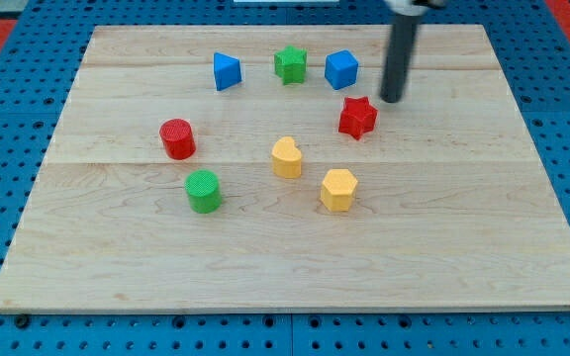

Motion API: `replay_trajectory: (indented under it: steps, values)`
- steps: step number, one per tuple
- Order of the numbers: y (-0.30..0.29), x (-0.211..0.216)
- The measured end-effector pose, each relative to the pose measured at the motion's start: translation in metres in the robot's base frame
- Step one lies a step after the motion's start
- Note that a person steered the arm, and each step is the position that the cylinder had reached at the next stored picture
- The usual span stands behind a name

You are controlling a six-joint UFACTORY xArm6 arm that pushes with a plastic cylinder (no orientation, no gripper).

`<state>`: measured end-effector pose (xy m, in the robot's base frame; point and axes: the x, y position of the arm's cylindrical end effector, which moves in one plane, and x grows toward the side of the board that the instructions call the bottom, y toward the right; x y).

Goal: Slightly move the green star parallel to the right of the blue triangle

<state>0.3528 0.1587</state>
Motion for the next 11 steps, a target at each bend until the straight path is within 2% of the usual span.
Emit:
replay_trajectory:
  steps: [1, 2, 3, 4, 5, 7, 8, 9, 10, 11]
  values:
    - [-0.048, 0.022]
    - [-0.093, 0.017]
    - [-0.035, -0.022]
    - [0.024, -0.095]
    - [-0.029, -0.128]
    - [-0.130, -0.124]
    - [-0.140, -0.119]
    - [-0.168, -0.095]
    - [-0.179, -0.102]
    - [-0.158, -0.125]
